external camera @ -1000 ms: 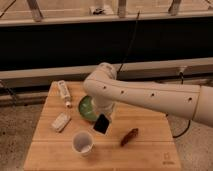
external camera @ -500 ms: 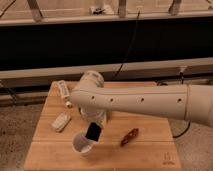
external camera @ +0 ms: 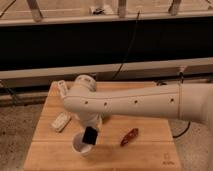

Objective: Place the eraser in the ceramic cup

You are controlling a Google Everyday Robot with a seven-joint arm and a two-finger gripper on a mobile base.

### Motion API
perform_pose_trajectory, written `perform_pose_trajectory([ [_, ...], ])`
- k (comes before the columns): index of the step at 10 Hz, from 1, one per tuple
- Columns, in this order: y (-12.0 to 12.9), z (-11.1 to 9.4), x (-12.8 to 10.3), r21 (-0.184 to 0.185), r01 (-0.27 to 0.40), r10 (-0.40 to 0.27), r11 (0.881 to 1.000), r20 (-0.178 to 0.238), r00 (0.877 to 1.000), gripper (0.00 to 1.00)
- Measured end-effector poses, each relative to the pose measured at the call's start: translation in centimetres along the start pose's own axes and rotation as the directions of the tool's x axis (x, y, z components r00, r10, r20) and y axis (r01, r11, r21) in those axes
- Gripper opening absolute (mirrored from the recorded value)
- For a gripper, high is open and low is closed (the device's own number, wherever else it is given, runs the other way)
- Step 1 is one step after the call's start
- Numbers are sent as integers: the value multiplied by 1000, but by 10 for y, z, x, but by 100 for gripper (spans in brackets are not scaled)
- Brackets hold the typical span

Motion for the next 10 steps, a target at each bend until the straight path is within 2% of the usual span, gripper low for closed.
perform_pose_trajectory([
  [2,-4,4,-2,-1,52,-52,999,-4,999,0],
  [10,-22,17,-10,-7,134,-134,991,-6,991,0],
])
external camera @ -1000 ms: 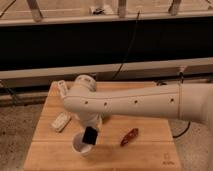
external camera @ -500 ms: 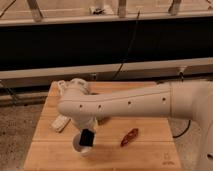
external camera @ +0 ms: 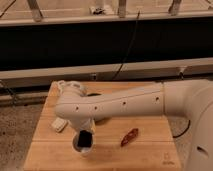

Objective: Place the eraser in the ceramic cup

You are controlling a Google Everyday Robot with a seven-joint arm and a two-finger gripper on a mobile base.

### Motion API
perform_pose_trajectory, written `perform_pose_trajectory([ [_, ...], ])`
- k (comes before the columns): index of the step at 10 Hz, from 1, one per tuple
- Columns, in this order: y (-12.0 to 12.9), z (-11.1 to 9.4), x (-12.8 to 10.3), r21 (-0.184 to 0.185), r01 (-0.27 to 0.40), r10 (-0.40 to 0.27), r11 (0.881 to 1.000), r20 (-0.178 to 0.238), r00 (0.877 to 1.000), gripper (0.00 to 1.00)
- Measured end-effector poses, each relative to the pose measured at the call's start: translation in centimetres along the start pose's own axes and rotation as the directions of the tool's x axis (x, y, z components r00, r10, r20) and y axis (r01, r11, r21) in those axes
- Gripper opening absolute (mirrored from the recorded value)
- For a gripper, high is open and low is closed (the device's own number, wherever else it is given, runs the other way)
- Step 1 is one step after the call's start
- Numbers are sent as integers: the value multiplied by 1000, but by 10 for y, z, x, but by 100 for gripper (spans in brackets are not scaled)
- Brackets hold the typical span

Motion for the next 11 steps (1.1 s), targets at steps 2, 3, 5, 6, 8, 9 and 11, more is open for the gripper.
perform_pose_trajectory([
  [2,-1,2,-2,-3,19,-19,1000,1,1000,0],
  [3,-2,3,-2,-4,26,-26,1000,0,1000,0],
  [5,-2,4,-3,-2,42,-42,999,4,999,1],
  [6,-2,4,-4,-2,48,-48,999,6,999,5],
  [8,-1,5,-5,-2,83,-83,997,9,997,10],
  [9,0,6,-5,-2,86,-86,996,12,996,13],
  [11,1,6,-6,-1,91,-91,996,15,996,15],
])
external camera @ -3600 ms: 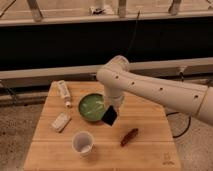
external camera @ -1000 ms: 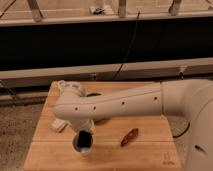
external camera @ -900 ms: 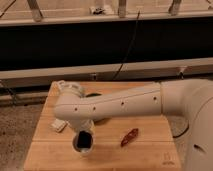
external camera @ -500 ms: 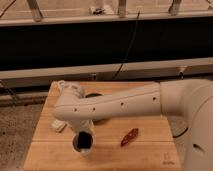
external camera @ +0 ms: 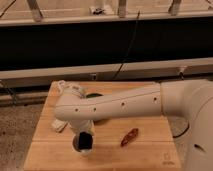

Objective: Place the eraser in the ceramic cup

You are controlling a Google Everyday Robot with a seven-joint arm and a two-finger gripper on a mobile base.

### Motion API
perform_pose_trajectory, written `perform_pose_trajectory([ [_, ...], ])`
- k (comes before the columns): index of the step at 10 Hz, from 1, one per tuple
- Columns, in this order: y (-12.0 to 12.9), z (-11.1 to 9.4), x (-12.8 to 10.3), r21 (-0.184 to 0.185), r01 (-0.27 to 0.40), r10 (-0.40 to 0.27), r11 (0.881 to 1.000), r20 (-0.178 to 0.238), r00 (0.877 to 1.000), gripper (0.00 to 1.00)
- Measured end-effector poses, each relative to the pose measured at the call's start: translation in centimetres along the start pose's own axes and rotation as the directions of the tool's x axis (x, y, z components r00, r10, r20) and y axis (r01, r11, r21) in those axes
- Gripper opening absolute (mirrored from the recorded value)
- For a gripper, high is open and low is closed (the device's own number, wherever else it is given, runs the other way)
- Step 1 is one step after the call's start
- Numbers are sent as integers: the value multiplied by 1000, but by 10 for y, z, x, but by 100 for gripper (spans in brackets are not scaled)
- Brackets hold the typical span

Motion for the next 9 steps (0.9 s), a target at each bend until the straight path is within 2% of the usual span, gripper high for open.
perform_pose_trajectory([
  [1,1,0,-1,0,7,-7,1000,2,1000,19],
  [5,1,1,-2,5,47,-48,999,10,999,13],
  [7,0,2,-3,2,67,-67,998,13,998,4],
  [8,-1,3,-4,1,84,-84,996,14,996,4],
  [9,-2,3,-4,2,95,-95,995,16,995,8],
])
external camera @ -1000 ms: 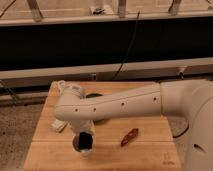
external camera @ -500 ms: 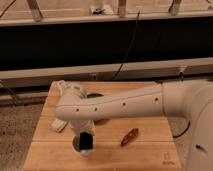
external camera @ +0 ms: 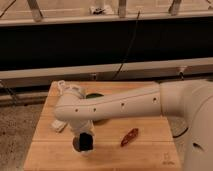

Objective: Place the eraser in the ceramic cup

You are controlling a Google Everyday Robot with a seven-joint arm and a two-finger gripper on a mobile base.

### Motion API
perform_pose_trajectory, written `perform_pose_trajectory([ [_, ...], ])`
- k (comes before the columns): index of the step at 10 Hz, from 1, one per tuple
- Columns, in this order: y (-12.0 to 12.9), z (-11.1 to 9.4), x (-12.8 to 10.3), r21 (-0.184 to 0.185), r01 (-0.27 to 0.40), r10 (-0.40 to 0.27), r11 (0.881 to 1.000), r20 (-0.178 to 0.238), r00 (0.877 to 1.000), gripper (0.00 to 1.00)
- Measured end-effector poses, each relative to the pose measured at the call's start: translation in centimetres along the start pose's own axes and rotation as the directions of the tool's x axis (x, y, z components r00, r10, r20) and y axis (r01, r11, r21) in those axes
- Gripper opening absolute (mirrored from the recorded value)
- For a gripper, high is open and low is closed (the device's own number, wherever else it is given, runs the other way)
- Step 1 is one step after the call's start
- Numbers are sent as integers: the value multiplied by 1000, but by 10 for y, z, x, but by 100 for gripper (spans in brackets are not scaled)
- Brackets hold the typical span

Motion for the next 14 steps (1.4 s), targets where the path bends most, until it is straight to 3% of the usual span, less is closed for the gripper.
perform_pose_trajectory([
  [3,1,0,-1,4,14,-14,1000,7,1000,31],
  [5,1,0,0,5,19,-19,1000,11,1000,40],
  [8,0,0,1,8,32,-33,999,18,999,61],
  [11,0,0,1,10,40,-41,999,24,999,65],
  [14,1,0,3,13,46,-47,999,29,998,76],
])
